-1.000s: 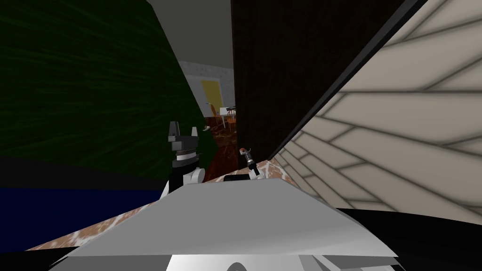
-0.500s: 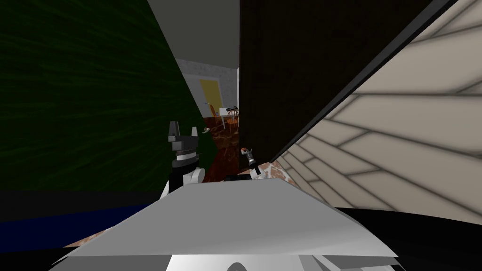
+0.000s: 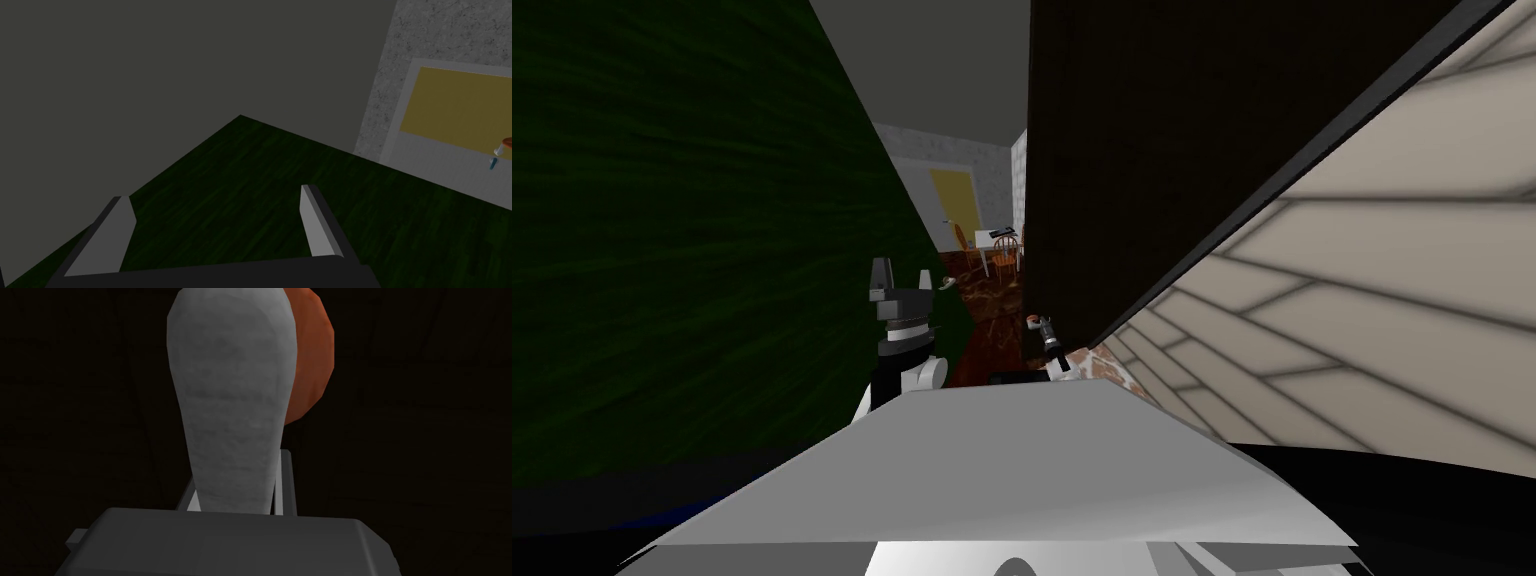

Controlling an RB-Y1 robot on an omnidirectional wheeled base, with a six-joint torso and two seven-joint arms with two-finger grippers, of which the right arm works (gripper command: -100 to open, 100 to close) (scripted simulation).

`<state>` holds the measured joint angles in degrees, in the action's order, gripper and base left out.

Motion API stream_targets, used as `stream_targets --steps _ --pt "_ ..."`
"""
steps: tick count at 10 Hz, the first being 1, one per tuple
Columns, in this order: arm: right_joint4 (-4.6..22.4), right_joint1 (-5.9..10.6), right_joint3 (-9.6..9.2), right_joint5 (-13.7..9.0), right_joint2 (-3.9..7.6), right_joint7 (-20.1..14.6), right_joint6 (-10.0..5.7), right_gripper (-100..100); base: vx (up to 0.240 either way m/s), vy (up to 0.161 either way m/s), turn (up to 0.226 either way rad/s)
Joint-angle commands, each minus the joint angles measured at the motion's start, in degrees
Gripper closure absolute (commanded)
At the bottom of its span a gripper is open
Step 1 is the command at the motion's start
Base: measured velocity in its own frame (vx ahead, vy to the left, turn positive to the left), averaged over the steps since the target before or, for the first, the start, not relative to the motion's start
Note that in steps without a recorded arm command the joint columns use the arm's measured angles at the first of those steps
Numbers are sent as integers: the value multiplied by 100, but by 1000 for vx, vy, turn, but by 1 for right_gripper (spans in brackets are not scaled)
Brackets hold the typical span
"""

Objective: Push the door open

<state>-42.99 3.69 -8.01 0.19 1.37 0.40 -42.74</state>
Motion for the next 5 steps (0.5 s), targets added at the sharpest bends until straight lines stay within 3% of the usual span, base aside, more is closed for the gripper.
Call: stream_targets --steps 1,5 --pt "100 102 196 -90 94 36 -106 100 168 128 -79" --pt "119 118 500 -238 122 126 -107 100 176 141 -81"
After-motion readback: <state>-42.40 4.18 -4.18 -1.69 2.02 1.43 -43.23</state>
